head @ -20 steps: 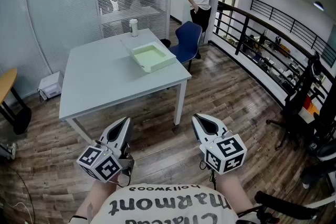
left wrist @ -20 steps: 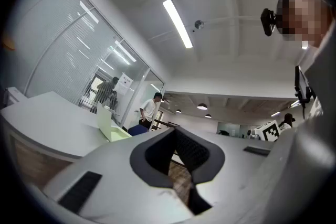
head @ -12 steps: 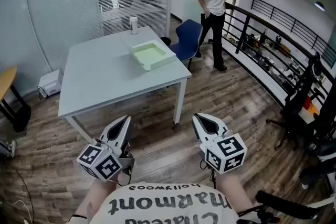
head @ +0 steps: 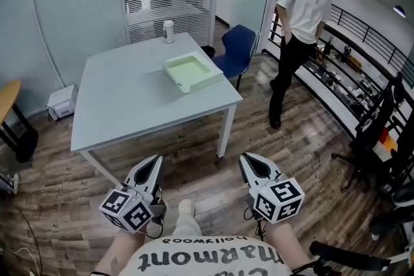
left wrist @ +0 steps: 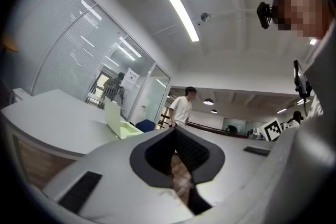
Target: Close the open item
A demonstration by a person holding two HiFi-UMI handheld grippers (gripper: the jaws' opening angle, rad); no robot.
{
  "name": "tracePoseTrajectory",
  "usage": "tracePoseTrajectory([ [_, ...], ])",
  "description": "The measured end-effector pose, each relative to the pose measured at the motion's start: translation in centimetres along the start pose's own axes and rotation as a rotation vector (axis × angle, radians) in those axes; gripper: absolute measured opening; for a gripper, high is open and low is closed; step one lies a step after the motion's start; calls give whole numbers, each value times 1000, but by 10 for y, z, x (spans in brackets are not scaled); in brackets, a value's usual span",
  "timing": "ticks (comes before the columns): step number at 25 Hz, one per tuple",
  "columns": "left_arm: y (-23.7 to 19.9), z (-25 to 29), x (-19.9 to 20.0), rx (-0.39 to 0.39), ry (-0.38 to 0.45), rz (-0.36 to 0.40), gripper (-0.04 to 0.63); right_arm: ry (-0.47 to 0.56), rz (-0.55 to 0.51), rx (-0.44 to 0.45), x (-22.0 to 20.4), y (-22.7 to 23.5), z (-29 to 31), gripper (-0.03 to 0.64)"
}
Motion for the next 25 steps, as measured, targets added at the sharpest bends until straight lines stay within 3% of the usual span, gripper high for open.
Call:
tracePoseTrajectory([
  [12, -129, 136, 37, -13, 46, -38, -5, -44, -50, -62, 36, 54, 155, 2],
  [18, -189, 194, 68, -21, 52, 13, -5, -18, -43, -64, 63, 71, 238, 2],
  [25, -250, 237, 70, -15, 25, 2, -6, -26, -40, -45, 65, 83, 315, 2],
])
Point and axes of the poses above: the fingertips, and each gripper's own axes: z forward along the fingers, y to its right, x out of its top, the point moved 2 cm from there along -z, backward along the fingers, and after that the axes turned 2 degrees about y, right-handed, at the moved point
